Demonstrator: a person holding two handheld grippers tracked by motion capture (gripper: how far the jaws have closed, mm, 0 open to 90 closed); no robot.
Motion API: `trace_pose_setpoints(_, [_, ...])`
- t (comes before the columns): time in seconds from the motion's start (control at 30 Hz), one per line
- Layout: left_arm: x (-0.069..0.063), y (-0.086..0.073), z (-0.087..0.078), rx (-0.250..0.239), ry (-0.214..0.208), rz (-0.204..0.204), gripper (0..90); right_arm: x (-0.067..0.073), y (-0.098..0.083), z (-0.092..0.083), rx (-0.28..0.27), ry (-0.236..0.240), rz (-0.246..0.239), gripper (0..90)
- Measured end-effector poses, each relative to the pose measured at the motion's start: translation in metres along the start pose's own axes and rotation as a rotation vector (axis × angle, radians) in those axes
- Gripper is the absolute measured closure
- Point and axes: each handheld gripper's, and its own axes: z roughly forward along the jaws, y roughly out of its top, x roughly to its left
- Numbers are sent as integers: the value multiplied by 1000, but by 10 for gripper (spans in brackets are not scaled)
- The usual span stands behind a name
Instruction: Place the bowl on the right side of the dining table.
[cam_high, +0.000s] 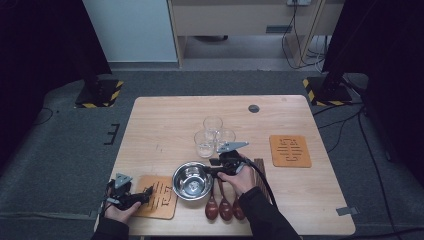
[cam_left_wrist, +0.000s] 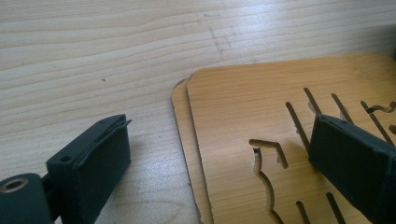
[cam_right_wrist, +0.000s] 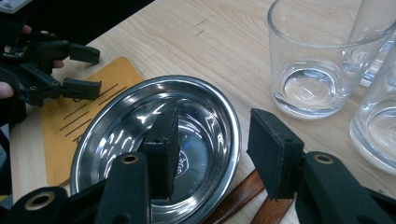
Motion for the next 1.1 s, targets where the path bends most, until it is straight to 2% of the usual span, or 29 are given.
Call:
trace_pose_setpoints(0.2, [0,0,0,0,0,1,47,0,-2,11,32,-9,1,548])
trace_pose_setpoints(0.43, [0,0,0,0,0,1,46,-2,-2,16,53,-28,5,587])
trace_pose_setpoints(1.1, [0,0,0,0,0,1,46,-5,-6,35,167,-24,14,647])
